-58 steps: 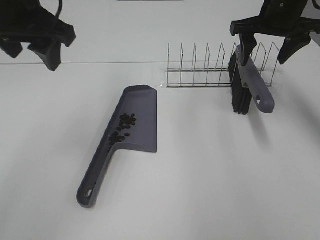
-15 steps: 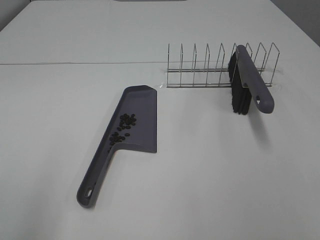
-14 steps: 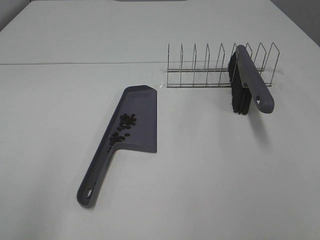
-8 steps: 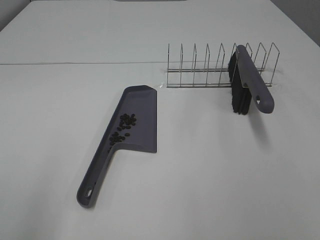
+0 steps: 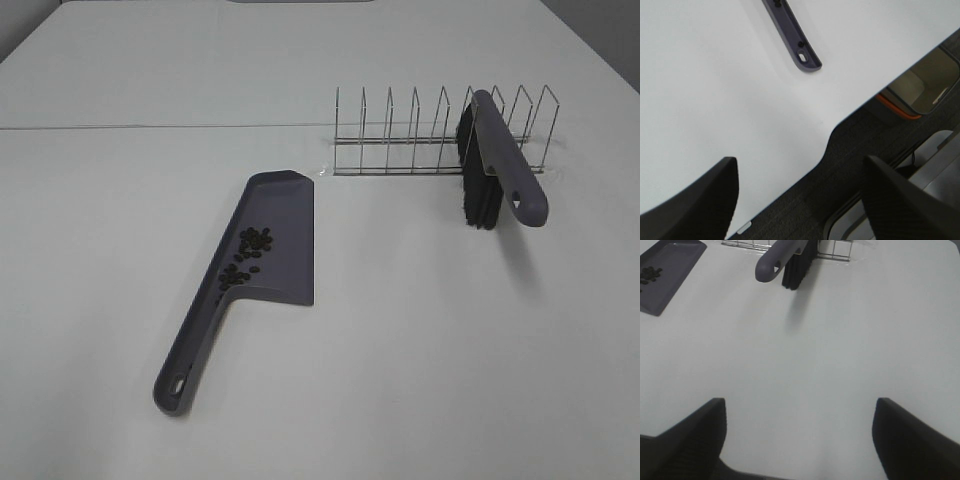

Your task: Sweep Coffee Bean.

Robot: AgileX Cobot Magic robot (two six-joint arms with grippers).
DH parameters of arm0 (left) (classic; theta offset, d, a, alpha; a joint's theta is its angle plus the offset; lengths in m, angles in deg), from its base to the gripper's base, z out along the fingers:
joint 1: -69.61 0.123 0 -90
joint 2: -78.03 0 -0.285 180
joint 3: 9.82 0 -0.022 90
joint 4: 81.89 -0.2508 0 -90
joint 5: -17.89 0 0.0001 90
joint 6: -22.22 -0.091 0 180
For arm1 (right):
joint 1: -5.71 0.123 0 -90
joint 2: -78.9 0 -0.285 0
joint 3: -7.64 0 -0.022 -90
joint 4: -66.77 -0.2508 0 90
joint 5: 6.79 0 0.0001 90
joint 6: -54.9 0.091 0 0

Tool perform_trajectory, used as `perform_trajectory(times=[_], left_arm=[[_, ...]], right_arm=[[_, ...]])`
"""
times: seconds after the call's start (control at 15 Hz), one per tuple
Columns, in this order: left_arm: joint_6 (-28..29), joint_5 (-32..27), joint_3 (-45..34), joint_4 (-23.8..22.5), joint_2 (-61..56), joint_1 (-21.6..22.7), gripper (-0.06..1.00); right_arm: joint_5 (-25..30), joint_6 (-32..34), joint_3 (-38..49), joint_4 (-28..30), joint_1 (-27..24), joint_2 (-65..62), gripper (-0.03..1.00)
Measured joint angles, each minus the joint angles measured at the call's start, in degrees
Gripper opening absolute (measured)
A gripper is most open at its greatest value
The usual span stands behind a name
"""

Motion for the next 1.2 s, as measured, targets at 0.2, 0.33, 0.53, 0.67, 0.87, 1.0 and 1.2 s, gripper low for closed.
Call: perform_trajectory(times=[0.2,0.33,0.53,0.67,0.87,1.0,1.2], left_arm=[[-0.1,0.0,0.0,0.0,-6.8,10.1,0.66],[-0.1,0.0,0.0,0.0,-9.7,17.5,0.66],[-0.1,0.0,0.0,0.0,-12.3,22.9,0.66],[-0.1,0.0,0.0,0.0,-14.7,23.3,0.66],[-0.2,-0.1,-0.1,0.0,-19.1,23.3,0.66],[-0.2,-0.1,-0.1,0.0,-20.7,23.3,0.66],[-0.2,-0.1,-0.1,0.0,-22.3,22.1,0.66]], right_arm=[[0.0,0.1,0.0,0.0,-6.9,0.0,0.76],[0.0,0.1,0.0,0.0,-10.2,0.0,0.76],[0.0,0.1,0.0,0.0,-11.6,0.0,0.76],[0.0,0.1,0.0,0.0,-11.6,0.0,0.76],[0.0,0.1,0.0,0.0,-11.6,0.0,0.76],[0.0,0.1,0.0,0.0,-11.6,0.0,0.76],[0.0,0.1,0.0,0.0,-11.6,-0.9,0.76]])
